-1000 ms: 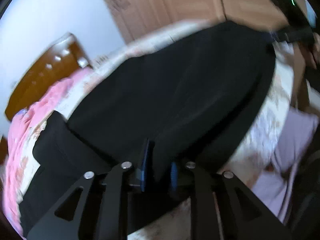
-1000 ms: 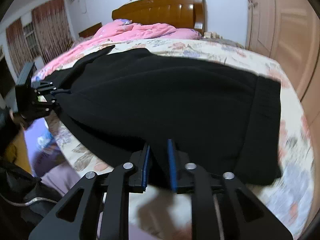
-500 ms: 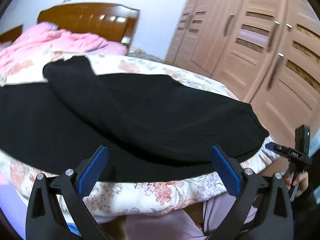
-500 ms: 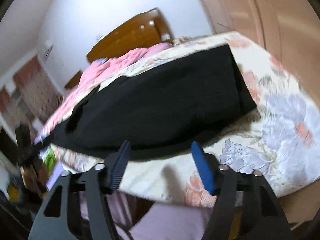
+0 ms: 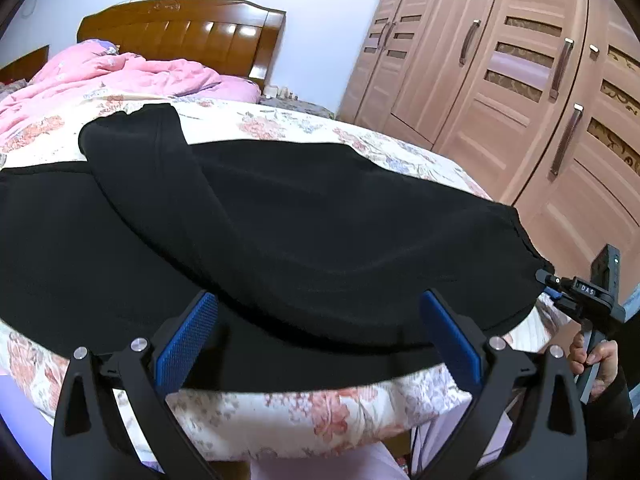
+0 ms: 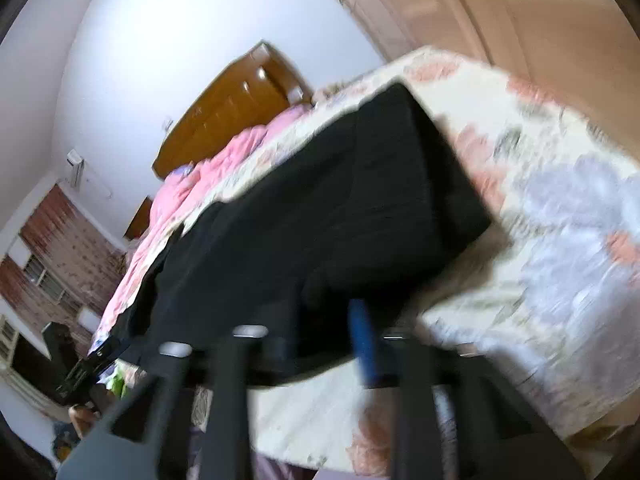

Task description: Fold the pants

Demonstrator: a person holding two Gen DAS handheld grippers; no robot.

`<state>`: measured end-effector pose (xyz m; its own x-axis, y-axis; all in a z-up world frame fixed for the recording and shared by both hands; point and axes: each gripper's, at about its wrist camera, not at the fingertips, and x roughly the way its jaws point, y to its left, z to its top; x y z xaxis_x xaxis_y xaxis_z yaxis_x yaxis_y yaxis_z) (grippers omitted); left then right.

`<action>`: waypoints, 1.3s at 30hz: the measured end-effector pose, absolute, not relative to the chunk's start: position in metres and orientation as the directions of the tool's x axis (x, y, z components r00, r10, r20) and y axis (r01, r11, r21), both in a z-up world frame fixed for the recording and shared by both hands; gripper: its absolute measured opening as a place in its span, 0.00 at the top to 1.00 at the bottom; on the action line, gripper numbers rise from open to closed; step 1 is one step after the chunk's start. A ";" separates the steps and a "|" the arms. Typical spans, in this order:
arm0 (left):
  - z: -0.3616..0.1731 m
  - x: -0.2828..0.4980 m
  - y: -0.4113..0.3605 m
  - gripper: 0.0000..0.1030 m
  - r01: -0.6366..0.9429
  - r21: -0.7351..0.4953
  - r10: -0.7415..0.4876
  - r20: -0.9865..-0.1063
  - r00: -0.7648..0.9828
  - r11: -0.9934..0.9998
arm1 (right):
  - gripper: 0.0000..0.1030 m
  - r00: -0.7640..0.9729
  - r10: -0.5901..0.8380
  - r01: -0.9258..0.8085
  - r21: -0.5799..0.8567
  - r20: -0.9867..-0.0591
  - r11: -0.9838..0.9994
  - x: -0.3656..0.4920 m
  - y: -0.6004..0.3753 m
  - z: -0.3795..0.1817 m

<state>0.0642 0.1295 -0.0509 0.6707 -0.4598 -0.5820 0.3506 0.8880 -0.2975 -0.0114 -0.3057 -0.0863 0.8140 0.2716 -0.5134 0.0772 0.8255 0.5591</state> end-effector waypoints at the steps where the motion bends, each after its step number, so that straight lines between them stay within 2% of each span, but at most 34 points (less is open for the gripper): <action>1: -0.049 0.065 0.131 0.02 0.347 -0.305 -0.462 -0.576 0.674 0.887 | 0.84 0.836 0.258 0.049 0.534 -0.484 0.844 -0.015 -0.302 -0.077; 4: -0.048 0.063 0.134 0.02 0.347 -0.315 -0.468 -0.568 0.677 0.883 | 0.86 0.864 0.206 0.023 0.445 -0.459 0.895 -0.017 -0.291 -0.062; 6: -0.050 0.062 0.134 0.02 0.344 -0.310 -0.463 -0.576 0.674 0.886 | 0.87 0.854 0.168 0.071 0.428 -0.493 0.901 -0.008 -0.301 -0.073; 9: -0.053 0.059 0.135 0.02 0.345 -0.296 -0.454 -0.591 0.667 0.891 | 0.89 0.819 0.202 0.120 0.505 -0.537 0.855 -0.002 -0.319 -0.096; 13: -0.054 0.058 0.140 0.02 0.330 -0.281 -0.434 -0.594 0.677 0.901 | 0.89 0.818 0.205 0.141 0.532 -0.538 0.835 -0.007 -0.321 -0.105; 16: -0.056 0.064 0.149 0.02 0.303 -0.315 -0.436 -0.598 0.672 0.899 | 0.88 0.810 0.209 0.147 0.535 -0.548 0.832 -0.005 -0.318 -0.101; 19: -0.055 0.075 0.160 0.02 0.261 -0.361 -0.438 -0.609 0.661 0.895 | 0.82 0.811 0.219 0.139 0.542 -0.543 0.829 -0.002 -0.318 -0.101; 23: -0.046 0.101 0.164 0.02 0.217 -0.421 -0.455 -0.624 0.635 0.881 | 0.82 0.814 0.215 0.138 0.538 -0.540 0.831 -0.003 -0.317 -0.099; 26: -0.043 0.134 0.151 0.02 0.152 -0.335 -0.355 -0.711 0.607 0.930 | 0.82 0.814 0.215 0.137 0.538 -0.539 0.832 -0.004 -0.317 -0.099; 29: -0.047 0.173 0.139 0.04 0.054 -0.159 -0.162 -0.813 0.560 0.986 | 0.82 0.809 0.214 0.141 0.534 -0.547 0.834 -0.004 -0.316 -0.099; 30: -0.048 0.180 0.138 0.09 0.043 -0.120 -0.124 -0.825 0.551 0.992 | 0.82 0.808 0.215 0.141 0.533 -0.549 0.834 -0.003 -0.316 -0.098; 32: -0.053 0.194 0.139 0.67 0.043 -0.030 -0.048 -0.855 0.516 0.999 | 0.82 0.806 0.214 0.139 0.529 -0.551 0.837 -0.003 -0.316 -0.098; 33: -0.052 0.194 0.140 0.75 0.062 -0.011 -0.041 -0.854 0.519 0.998 | 0.82 0.804 0.212 0.138 0.522 -0.555 0.842 -0.002 -0.315 -0.097; 34: -0.045 0.189 0.142 0.91 0.095 -0.005 -0.057 -0.836 0.547 0.995 | 0.83 0.803 0.210 0.136 0.515 -0.558 0.846 -0.002 -0.315 -0.096; 37: -0.013 0.158 0.155 0.91 0.115 -0.043 -0.110 -0.721 0.684 0.992 | 0.88 0.817 0.214 0.106 0.504 -0.535 0.857 -0.001 -0.315 -0.086; 39: 0.007 0.122 0.175 0.91 0.117 -0.164 -0.195 -0.623 0.758 0.979 | 0.89 0.835 0.221 0.086 0.517 -0.504 0.852 -0.004 -0.317 -0.078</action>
<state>0.1221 0.1747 0.0070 0.7577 -0.1952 -0.6228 0.1174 0.9794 -0.1642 -0.0043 -0.3170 -0.0780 0.8351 0.2211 -0.5036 0.0861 0.8518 0.5168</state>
